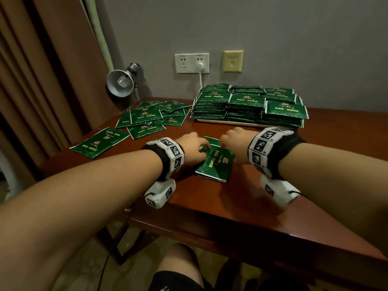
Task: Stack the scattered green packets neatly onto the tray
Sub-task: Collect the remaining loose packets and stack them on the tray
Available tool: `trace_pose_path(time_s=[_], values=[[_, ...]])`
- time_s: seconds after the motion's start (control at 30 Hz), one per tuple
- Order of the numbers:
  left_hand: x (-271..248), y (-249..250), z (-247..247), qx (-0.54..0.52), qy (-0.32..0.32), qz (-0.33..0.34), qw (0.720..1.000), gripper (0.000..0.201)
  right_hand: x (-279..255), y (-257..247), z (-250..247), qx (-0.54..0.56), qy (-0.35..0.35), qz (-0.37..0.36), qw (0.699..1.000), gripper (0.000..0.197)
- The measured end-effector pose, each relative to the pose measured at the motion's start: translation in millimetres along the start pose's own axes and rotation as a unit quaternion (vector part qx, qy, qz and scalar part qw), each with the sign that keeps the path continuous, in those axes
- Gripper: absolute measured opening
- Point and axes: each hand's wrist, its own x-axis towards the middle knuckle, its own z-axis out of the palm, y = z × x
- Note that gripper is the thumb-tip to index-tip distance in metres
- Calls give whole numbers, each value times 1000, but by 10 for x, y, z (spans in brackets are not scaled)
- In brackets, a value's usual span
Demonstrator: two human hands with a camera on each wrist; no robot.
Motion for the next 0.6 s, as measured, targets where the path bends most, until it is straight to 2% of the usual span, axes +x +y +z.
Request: trace_pose_path(time_s=[0.17,0.27,0.37,0.47,0.57,0.6], values=[[27,-8,-13,51,-17,-10,998,42,61,-114,22,43,-40,-34,998,45],[28,24,-59,83,-35,19,996,45,16,-142,23,45,-66,-39,996,44],[24,70,-137,148,-63,42,986,41,-65,-53,-43,-18,-95,7,995,46],[18,122,-177,172,-99,41,979,22,-160,25,-48,-35,-150,62,986,52],[29,126,-168,168,-91,68,979,24,-268,49,29,47,-157,106,981,38],[31,120,-162,168,-77,79,980,23,-284,31,42,68,-144,105,982,43]])
